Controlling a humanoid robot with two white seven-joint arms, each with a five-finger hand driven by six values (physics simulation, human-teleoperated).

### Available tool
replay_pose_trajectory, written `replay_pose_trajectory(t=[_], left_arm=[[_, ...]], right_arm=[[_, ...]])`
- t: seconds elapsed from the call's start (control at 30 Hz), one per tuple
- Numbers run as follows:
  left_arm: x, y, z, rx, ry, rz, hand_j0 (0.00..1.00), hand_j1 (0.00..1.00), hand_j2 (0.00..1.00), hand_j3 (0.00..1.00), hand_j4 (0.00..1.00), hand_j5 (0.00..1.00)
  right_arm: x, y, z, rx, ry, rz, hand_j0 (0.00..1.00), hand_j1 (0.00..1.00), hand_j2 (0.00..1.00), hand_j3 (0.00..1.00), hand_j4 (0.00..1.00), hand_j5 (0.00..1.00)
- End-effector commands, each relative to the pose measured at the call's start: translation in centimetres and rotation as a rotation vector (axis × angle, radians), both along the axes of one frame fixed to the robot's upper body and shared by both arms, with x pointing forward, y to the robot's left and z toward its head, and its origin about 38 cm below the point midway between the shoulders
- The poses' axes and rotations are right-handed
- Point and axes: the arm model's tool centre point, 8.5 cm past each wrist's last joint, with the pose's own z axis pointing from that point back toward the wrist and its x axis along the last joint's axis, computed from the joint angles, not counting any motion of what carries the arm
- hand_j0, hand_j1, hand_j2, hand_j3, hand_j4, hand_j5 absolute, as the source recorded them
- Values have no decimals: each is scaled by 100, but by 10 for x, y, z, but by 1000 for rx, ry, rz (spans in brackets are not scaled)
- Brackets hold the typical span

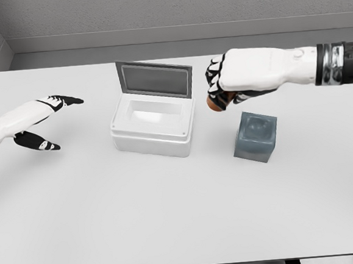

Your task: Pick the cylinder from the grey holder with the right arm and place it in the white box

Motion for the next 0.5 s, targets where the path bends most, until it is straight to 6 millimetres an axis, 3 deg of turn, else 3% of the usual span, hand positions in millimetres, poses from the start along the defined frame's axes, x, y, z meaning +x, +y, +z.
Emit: replay_pose_trajectory(t=[0.0, 0.13, 0.47], left_arm=[[0, 1, 1, -5, 1, 3, 100, 100, 100, 100, 100, 100], [0, 1, 0, -6, 1, 5, 100, 100, 100, 100, 100, 100], [0, 1, 1, -6, -1, 4, 100, 100, 100, 100, 100, 100]], right_arm=[[0, 18, -1, 32, 3, 36, 23, 23, 23, 23, 23, 23], [-1, 42, 3, 53, -3, 87, 23, 23, 23, 23, 23, 23], [19, 72, -3, 67, 18, 96, 23, 23, 23, 23, 23, 23]])
